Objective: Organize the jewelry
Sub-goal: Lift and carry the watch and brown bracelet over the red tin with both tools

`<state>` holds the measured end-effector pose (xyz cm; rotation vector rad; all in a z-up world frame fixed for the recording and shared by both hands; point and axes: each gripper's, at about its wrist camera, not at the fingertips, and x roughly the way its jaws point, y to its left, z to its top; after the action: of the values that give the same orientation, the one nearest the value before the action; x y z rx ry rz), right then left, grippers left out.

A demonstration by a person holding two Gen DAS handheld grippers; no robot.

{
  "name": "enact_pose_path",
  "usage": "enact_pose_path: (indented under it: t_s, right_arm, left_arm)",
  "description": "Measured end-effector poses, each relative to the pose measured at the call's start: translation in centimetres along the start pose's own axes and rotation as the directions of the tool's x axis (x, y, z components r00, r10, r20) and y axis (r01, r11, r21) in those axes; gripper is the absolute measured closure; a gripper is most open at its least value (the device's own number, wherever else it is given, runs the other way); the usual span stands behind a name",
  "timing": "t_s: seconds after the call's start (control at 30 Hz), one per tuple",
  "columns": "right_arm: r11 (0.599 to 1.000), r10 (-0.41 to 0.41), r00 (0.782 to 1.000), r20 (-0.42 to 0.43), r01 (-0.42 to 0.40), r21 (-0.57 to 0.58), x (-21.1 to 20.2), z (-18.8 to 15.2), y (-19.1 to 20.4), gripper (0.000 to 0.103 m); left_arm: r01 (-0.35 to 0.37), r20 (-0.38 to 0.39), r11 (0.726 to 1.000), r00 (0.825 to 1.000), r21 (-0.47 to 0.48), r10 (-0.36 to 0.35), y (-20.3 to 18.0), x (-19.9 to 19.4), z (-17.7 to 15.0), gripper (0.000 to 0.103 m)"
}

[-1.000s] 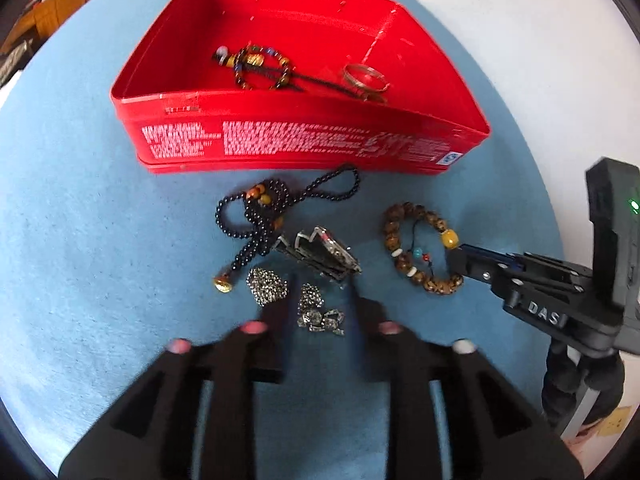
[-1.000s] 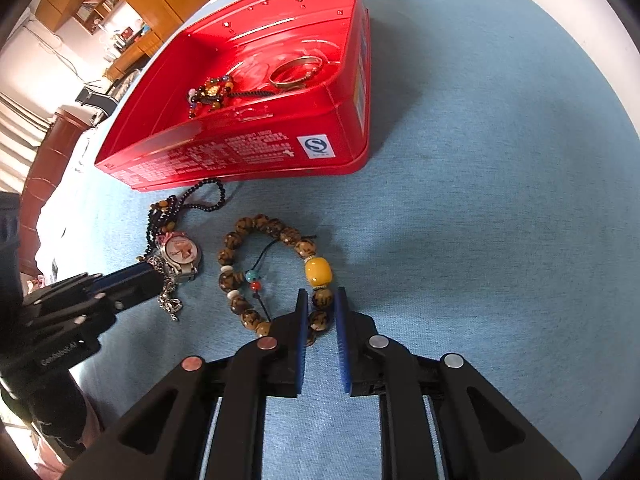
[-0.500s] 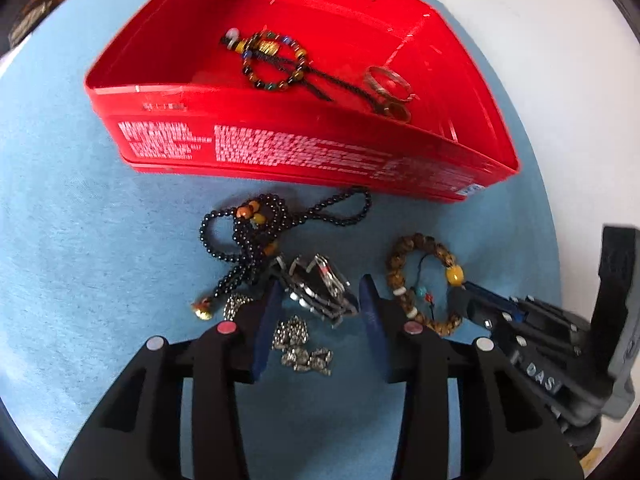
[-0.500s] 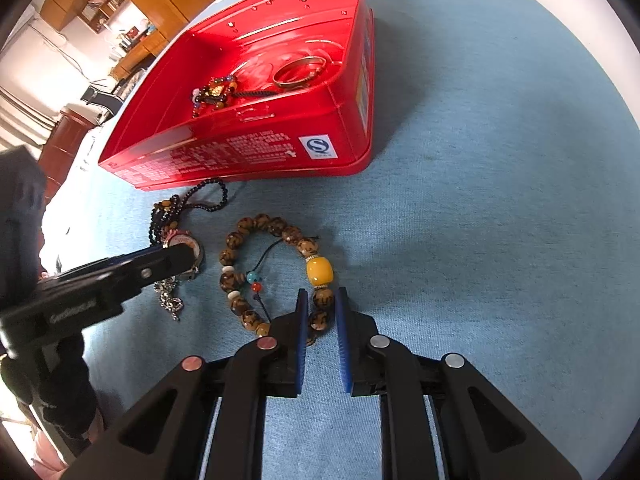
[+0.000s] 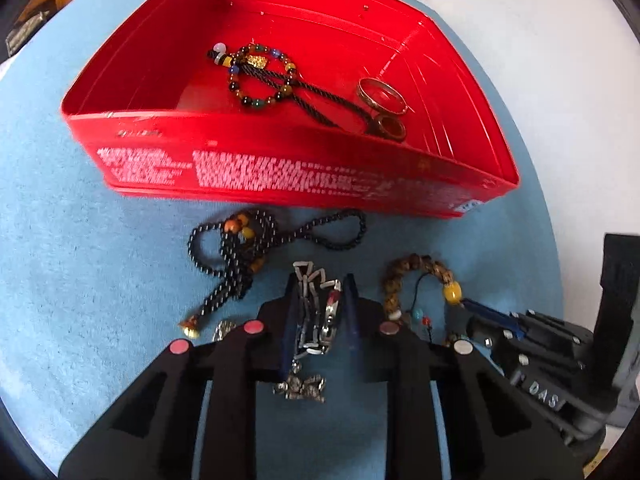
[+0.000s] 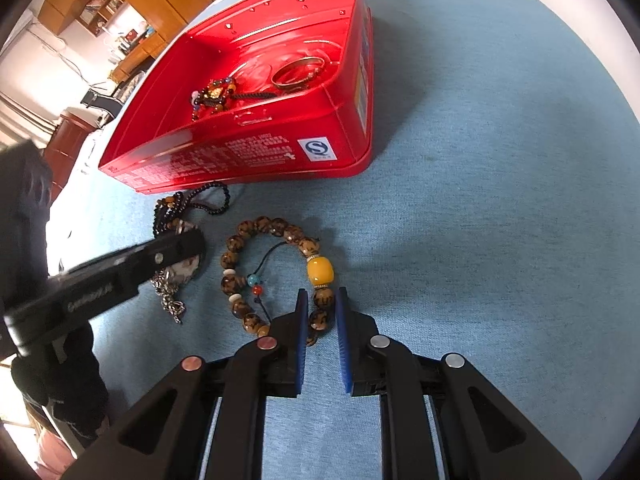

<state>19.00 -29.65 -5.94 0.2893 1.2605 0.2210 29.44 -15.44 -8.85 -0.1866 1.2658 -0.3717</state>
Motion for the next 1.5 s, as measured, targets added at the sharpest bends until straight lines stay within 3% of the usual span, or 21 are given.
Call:
enact_pose_path:
  t_s: [0.17,0.3,0.4,0.8,1.17,1.5]
  right_arm:
    - [1.000,0.004,1.000,-0.006,-0.004,0.003,0.2,0.3,0.3,0.079]
    - [1.000,0.001,1.000,-0.004,-0.001,-0.001,0.5,0.8,0.6,0.079]
    - [0.999,-0.029,0.999,0.027,0.029,-0.024,0.6,0.8,0.8,0.092]
    - [0.996,0.094,0.993,0.072,-0.094,-0.001,-3.1,-0.4,1.1,0.092]
    - [0.996,0.055,0.992,0.116,-0.046,-0.074,-6.8,-0.6,4.2,0.092]
    - [0.994,0.041,0.985,0.166,-0.023,-0.111,-10.0,-0.3,5.9,0.092]
  left_arm:
    - [0.016,-0.009,0.999,1.000,0.031,-0.016,0.1,0.0,-1.4,0.084]
    - [0.023,-0.009,0.999,1.000,0.037,-0.023,-0.1,0.4,-1.5,0.083]
    - [0.029,-0.011,0.999,1.000,0.038,-0.028,0.0,0.5,-1.5,0.083]
    - [0.084,0.044,0.993,0.995,0.081,-0.087,1.9,-5.7,-3.4,0.083]
    - [0.085,0.105,0.989,0.990,0.124,-0.098,1.4,-10.4,-5.1,0.083]
    - [0.077,0.145,0.989,0.985,0.128,-0.096,1.6,-12.3,-4.7,0.083]
